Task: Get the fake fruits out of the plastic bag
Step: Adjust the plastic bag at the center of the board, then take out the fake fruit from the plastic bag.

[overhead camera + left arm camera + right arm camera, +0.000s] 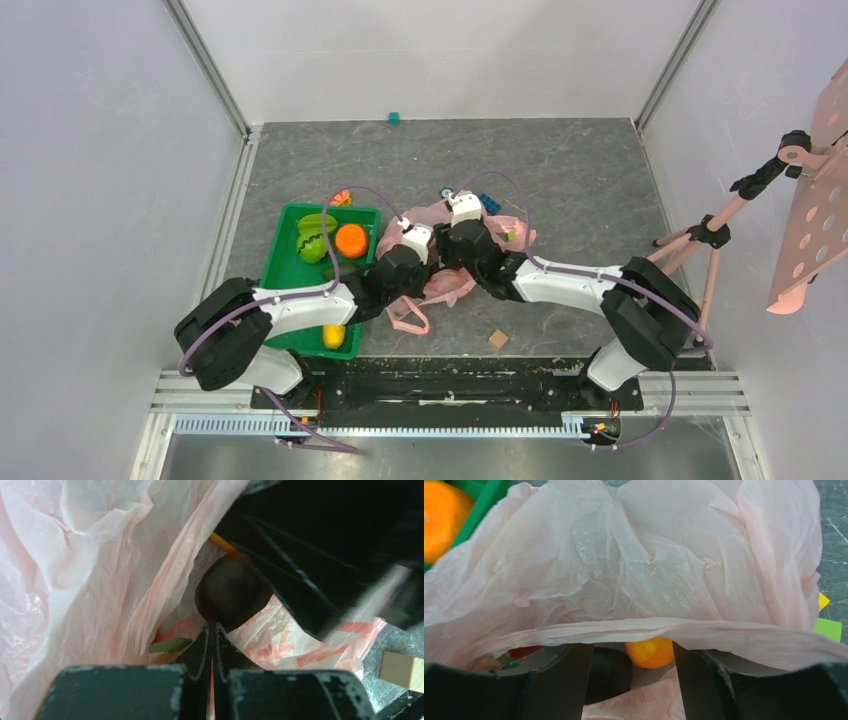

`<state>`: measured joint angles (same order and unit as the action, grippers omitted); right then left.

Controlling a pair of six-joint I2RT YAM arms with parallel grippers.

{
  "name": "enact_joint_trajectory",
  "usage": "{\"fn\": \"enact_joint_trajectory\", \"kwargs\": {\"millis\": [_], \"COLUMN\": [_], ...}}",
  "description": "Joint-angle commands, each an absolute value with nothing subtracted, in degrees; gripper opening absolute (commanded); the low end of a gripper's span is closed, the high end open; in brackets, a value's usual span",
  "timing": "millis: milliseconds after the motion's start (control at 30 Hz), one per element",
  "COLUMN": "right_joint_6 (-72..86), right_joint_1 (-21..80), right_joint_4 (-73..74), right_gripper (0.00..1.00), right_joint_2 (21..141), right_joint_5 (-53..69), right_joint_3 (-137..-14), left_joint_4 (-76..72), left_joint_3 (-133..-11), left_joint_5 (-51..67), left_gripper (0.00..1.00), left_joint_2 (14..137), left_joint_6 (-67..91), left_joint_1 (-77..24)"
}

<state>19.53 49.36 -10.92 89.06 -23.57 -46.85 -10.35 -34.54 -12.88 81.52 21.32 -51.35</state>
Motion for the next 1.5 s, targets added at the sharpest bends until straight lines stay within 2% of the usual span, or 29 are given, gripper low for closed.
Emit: {"fn": "enact_joint_trajectory", "kwargs": {"millis": [0,200,400,633,800,1000,1067,1467], "right_joint_6": [16.7,12.9,12.2,12.4,12.3,12.4,12.3,13.0], "right_joint_1": [49.1,48.5,46.8,44.1,43.1,42.9,43.0,43.0], "right_joint_4": [-10.6,-13.3,-13.7,-16.1,-17.4,-18.6,-18.7,-8.9], "right_gripper": [0.62,0.68,0.77,0.79,0.72,0.48,0.44,0.43], "right_joint_2": [92.4,95.3,97.9,101.9,104.6,104.2,102.3,83.2], "right_joint_5": [-26.2,-25.9,-24.8,-20.6,-18.6,-17.5,-17.3,-10.0], "right_joint_3": [-51.0,-52.3,-53.0,-53.3,-54.2,-53.5,-52.6,-44.6], "left_joint_4": [-14.5,-15.5,-16.4,-17.6,-17.9,-17.9,-17.9,-17.4], "left_joint_3": [-34.2,-33.4,-33.0,-32.5,-32.2,-32.0,-32.1,-31.9], "left_joint_5": [-11.9,-10.7,-10.5,-10.5,-10.8,-11.6,-11.8,-14.5], "left_gripper": [0.02,0.02,0.02,0.02,0.02,0.02,0.02,0.02], "left_joint_2": [78.8,79.2,80.2,80.9,80.7,80.4,80.6,80.4], "left_joint_6": [17.8,17.8,17.8,18.0,17.9,18.2,18.4,19.3], "left_joint_1": [-51.7,-51.7,-51.7,-51.7,-51.7,-51.5,-51.6,-50.6]}}
